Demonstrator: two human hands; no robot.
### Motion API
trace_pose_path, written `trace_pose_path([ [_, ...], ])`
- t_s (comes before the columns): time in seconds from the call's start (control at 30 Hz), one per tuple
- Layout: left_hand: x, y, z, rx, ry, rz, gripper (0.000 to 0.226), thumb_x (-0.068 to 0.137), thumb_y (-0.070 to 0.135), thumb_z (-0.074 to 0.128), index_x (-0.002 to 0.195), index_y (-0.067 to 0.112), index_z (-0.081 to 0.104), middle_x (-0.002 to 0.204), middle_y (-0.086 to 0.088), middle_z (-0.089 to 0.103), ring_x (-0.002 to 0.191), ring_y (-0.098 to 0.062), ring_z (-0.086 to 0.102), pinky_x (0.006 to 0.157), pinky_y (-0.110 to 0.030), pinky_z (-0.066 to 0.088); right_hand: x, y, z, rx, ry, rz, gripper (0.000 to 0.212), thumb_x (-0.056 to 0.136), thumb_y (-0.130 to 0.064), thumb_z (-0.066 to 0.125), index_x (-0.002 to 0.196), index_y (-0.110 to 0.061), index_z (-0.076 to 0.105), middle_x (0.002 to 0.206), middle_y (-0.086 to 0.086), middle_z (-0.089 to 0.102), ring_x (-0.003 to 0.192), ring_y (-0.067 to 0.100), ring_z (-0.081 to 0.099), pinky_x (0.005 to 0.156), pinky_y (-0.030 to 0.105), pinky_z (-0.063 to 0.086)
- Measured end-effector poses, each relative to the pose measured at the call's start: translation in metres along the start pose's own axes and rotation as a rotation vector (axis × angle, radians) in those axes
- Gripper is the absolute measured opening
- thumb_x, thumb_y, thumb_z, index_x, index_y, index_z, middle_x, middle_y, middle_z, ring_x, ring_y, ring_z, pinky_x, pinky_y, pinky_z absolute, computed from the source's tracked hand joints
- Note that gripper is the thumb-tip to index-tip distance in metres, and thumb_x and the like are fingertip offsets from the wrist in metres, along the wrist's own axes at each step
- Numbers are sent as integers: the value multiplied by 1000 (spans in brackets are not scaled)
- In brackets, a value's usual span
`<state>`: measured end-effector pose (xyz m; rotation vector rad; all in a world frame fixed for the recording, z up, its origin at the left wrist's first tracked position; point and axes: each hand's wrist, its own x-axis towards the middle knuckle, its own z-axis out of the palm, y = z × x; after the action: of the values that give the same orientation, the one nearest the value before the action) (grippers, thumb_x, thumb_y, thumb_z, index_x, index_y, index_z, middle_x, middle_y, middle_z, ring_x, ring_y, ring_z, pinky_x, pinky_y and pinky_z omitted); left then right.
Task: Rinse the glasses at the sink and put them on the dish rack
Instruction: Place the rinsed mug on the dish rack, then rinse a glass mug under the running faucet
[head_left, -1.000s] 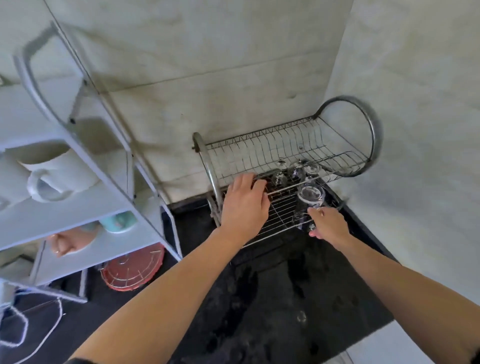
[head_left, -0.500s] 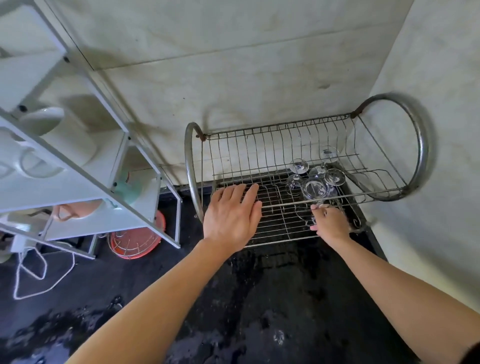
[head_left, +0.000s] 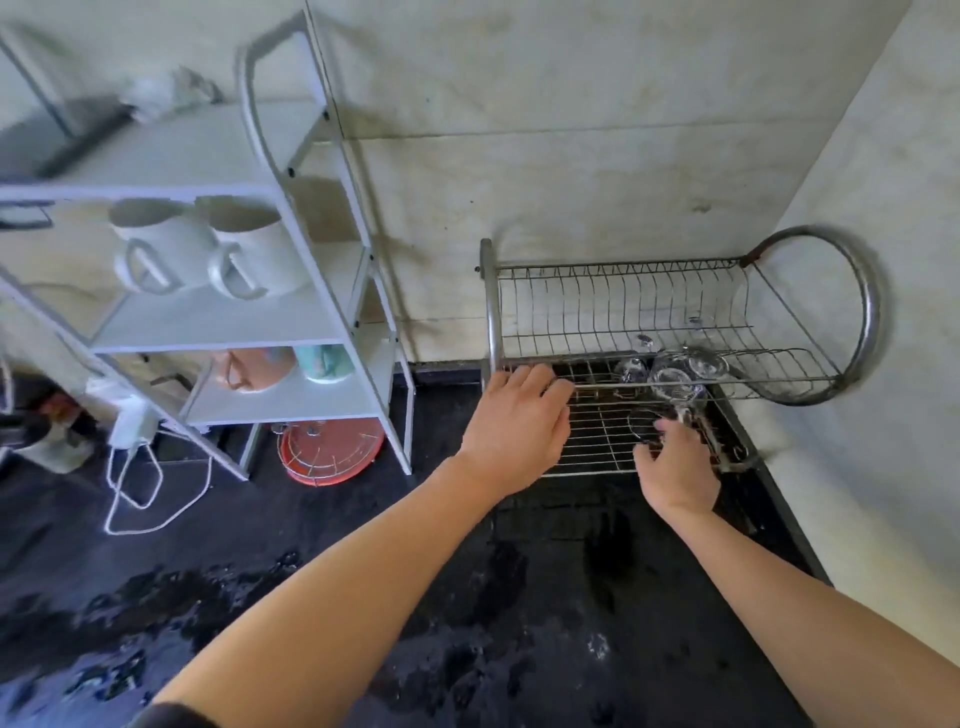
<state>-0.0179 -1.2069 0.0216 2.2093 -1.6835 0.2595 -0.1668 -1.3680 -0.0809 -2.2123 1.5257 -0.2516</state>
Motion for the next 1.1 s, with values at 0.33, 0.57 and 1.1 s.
trace_pose_path([
  [0.33, -227, -147, -108, 139, -243, -304, 22, 95, 21, 41, 102, 10, 58, 101, -7, 60, 91, -29, 57, 70, -34, 36, -183, -174, 90, -53, -293, -391, 18, 95, -35, 50, 105, -28, 64, 102, -8, 69, 96, 21, 64, 77, 34, 51],
  [0.57, -374, -246, -194, 257, -185, -682, 20, 95, 23, 40, 101, 12, 56, 104, -7, 58, 95, -30, 57, 74, -36, 39, -291, -336, 153, 2, -433, -769, 23, 95, -32, 51, 111, -23, 64, 111, -6, 69, 103, 20, 61, 79, 31, 45],
  [1.1, -656, -376, -300, 274, 7, -1449, 26, 94, 20, 42, 111, 10, 59, 109, -9, 58, 98, -33, 57, 76, -39, 46, -536, -612, 323, -59, -823, -1341, 19, 93, -35, 52, 102, -25, 66, 101, -4, 70, 94, 22, 63, 76, 34, 50],
])
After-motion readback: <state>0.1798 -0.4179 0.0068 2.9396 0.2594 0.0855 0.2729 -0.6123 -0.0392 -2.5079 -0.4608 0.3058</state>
